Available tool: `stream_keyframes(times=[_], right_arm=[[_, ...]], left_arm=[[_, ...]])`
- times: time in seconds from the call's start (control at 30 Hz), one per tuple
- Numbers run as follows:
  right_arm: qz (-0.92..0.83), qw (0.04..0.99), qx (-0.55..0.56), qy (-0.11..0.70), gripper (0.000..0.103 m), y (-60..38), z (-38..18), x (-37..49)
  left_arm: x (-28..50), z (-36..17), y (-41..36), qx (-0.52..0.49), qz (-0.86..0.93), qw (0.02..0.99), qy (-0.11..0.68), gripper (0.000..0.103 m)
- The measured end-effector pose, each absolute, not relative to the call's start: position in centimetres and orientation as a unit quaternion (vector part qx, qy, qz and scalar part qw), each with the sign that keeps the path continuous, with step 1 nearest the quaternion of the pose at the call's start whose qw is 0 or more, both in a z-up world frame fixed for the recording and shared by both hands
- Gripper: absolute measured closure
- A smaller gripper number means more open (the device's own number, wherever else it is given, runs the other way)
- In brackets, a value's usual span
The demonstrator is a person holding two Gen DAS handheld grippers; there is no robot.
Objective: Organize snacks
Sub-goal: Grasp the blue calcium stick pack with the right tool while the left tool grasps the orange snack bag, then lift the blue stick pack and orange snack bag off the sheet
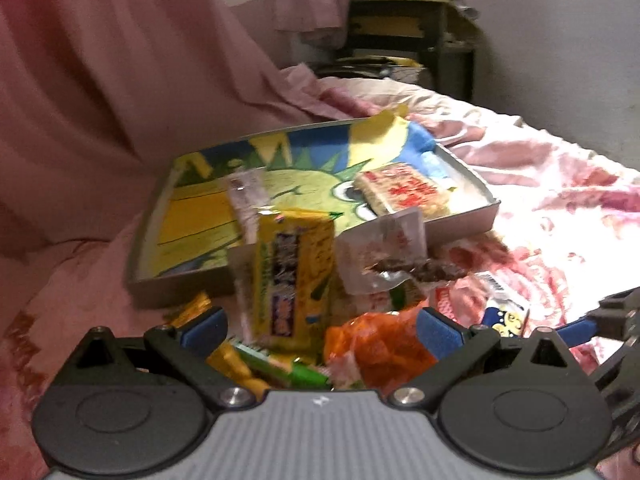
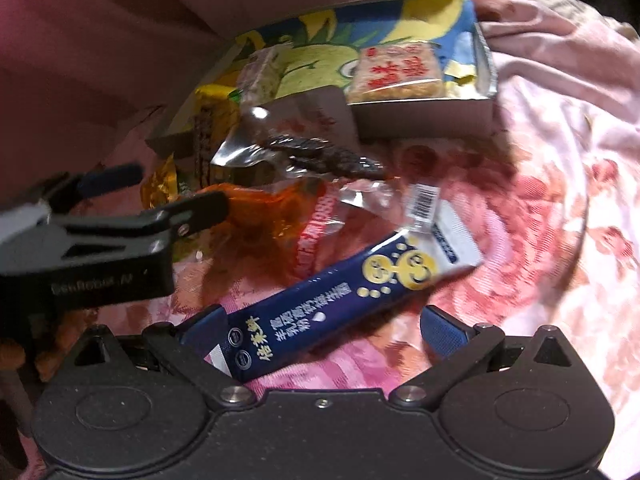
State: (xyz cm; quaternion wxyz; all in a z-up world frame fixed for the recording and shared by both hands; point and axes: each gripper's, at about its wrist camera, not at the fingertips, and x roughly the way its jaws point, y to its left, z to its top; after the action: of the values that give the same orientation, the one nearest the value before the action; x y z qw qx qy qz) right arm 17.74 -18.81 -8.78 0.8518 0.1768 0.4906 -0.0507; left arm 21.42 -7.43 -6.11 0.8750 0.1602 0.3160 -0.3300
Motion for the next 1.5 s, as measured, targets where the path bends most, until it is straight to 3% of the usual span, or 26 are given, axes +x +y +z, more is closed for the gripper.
stream_keyframes(times=[0.33,0.6,1.03,1.2,1.5], right_arm=[[-0.094,0.865,0.121,0.477,0.001,-15.8,-11.1,19.6],[-0.109,0.863,0.100,0.482,0.005,-15.6,-11.2,18.9],[-0.113,0.851,0.116,0.499,0.042,-17.1,-9.8,16.6],[-0.105,0.847,0.110,0.510,0.048,-17.6,-9.1,14.7],[-0.108,0.846,0.108,0.511,0.049,-17.0,-9.0,12.0]], left_arm=[[23.3,-7.1,-7.0,0.135,-0.394,0.838,0.351,0.019],[22.6,-7.3,-7.7,0.147,-0.422,0.816,0.366,0.045],[20.7,-6.7,-7.9,0.171,-0.403,0.807,0.397,0.049],[19.7,-6.2,-7.8,0.172,-0.388,0.801,0.423,0.049],[18.3,-6.9,-8.7,0.219,-0.385,0.805,0.395,0.049]])
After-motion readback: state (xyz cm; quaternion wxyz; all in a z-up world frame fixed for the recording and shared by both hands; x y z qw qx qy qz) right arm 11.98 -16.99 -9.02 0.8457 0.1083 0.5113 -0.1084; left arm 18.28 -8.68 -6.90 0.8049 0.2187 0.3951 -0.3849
